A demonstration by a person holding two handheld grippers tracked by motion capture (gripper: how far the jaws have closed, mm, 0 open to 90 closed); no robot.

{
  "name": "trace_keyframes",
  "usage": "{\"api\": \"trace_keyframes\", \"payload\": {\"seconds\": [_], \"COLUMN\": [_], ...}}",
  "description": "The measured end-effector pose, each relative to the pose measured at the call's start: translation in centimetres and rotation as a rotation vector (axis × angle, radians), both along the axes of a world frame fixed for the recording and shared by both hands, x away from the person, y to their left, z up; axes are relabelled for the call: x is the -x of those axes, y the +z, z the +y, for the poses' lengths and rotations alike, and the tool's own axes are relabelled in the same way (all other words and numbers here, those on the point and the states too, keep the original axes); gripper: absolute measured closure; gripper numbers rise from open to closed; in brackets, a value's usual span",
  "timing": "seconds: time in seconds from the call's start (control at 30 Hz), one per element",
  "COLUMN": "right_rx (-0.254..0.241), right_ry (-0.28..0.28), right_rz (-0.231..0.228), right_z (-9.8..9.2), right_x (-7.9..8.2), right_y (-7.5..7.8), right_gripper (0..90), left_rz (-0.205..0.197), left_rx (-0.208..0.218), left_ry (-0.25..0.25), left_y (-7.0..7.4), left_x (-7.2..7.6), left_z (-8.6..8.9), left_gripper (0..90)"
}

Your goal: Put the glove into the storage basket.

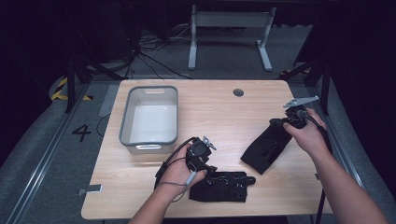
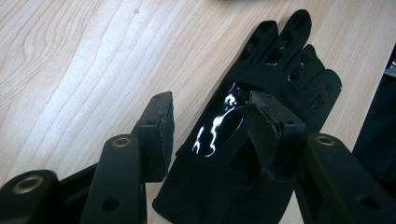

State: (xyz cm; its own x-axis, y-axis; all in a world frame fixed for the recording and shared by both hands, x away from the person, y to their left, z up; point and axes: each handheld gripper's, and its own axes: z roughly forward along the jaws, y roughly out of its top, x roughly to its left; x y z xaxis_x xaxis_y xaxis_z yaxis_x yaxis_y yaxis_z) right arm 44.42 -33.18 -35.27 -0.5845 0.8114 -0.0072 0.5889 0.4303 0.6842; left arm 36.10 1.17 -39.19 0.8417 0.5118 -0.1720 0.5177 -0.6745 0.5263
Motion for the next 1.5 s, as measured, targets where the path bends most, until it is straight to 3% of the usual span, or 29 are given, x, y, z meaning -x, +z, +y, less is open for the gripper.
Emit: {"api": "trace_keyframes", "payload": {"seconds": [0.37, 0.53, 0.63, 0.83, 1.07, 1.13, 1.27, 1.5], "right_rx": [-0.069, -0.083, -0.11, -0.15, -0.183, -0.199, -0.197, -0.227], "right_ry": [0.082, 0.109, 0.157, 0.212, 0.256, 0.271, 0.281, 0.277], "right_rz": [-0.106, -0.119, -0.138, -0.133, -0.137, -0.141, -0.149, -0.13], "right_z": [2.7, 4.0, 5.7, 7.6, 9.0, 9.4, 9.7, 9.1], "right_x": [2.8, 3.1, 3.7, 4.1, 4.7, 4.9, 5.0, 4.7], "right_y": [3.8, 4.3, 4.9, 5.2, 5.3, 5.4, 5.3, 4.1], "right_gripper": [86.5, 86.5, 86.4, 86.5, 86.5, 86.5, 86.5, 86.4], "left_rz": [-0.012, -0.024, -0.035, -0.055, -0.047, -0.045, -0.047, -0.096], "left_rx": [0.015, 0.024, 0.046, 0.06, 0.06, 0.047, 0.027, -0.027], "left_ry": [-0.006, 0.0, 0.02, 0.047, 0.048, 0.044, 0.031, 0.042], "left_y": [0.2, 0.2, 0.3, 0.3, 0.0, -0.2, -0.2, 0.3], "left_x": [-0.3, -0.5, -0.7, -1.2, -1.6, -1.8, -1.6, -1.1], "left_z": [-0.6, -0.6, -0.4, -0.2, -0.2, -0.4, -0.3, 0.6], "left_gripper": [52.0, 51.9, 51.4, 50.1, 50.5, 55.9, 83.3, 85.4]}}
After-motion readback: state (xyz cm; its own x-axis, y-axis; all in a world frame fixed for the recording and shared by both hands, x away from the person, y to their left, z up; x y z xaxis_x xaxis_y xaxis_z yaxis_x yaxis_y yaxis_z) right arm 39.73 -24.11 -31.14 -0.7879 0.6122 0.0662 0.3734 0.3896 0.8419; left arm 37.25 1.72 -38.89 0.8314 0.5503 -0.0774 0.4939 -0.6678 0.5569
